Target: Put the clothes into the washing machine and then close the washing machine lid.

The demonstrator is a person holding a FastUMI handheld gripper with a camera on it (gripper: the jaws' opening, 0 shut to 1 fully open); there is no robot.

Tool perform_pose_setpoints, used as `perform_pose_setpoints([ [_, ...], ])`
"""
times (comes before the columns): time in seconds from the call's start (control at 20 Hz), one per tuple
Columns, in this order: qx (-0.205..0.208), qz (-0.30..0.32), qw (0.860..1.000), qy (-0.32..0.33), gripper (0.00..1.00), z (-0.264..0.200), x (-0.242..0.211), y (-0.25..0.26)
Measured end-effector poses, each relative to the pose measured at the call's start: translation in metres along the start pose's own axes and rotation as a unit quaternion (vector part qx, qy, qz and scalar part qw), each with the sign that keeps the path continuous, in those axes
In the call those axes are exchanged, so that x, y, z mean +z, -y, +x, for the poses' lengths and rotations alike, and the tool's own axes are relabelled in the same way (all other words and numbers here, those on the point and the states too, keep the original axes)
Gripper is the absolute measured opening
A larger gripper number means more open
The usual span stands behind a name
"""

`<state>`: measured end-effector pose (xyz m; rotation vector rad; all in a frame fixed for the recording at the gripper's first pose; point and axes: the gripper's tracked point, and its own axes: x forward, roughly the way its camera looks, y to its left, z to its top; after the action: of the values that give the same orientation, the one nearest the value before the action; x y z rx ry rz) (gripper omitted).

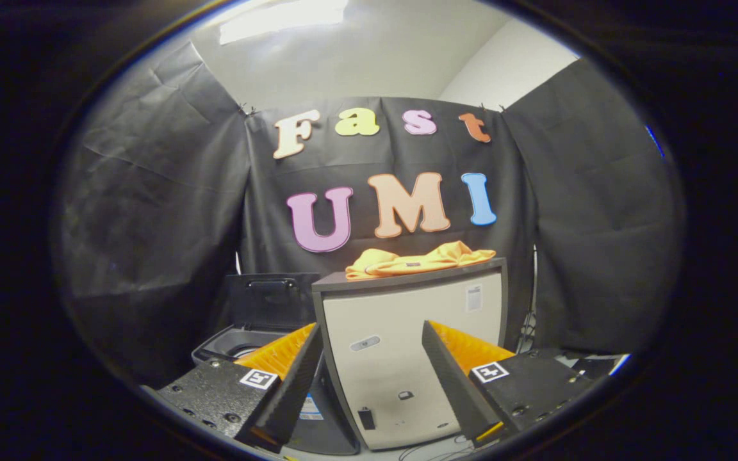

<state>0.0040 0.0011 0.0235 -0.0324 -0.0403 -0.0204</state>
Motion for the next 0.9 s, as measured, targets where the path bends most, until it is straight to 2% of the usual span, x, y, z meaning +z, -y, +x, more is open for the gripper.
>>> perform_pose_setpoints([
  [0.25, 0.001, -0.01, 1.0, 0.005, 0.94, 0.02, 0.021, -0.013],
  [0.55, 0.009, -0.004, 1.0, -0.017, 0.94, 0.064, 0.053, -0.032],
  [0.65, 0.0, -0.008, 1.0, -0.021, 0.94, 0.081, 0.066, -0.028],
  [0.8, 0.002, 0.016, 1.0, -0.024, 0.94, 0.112, 0.089, -0.029],
  [0.9, 0.022, 0.042, 0.998, -0.032, 0.94, 0.135, 0.104, -0.032],
])
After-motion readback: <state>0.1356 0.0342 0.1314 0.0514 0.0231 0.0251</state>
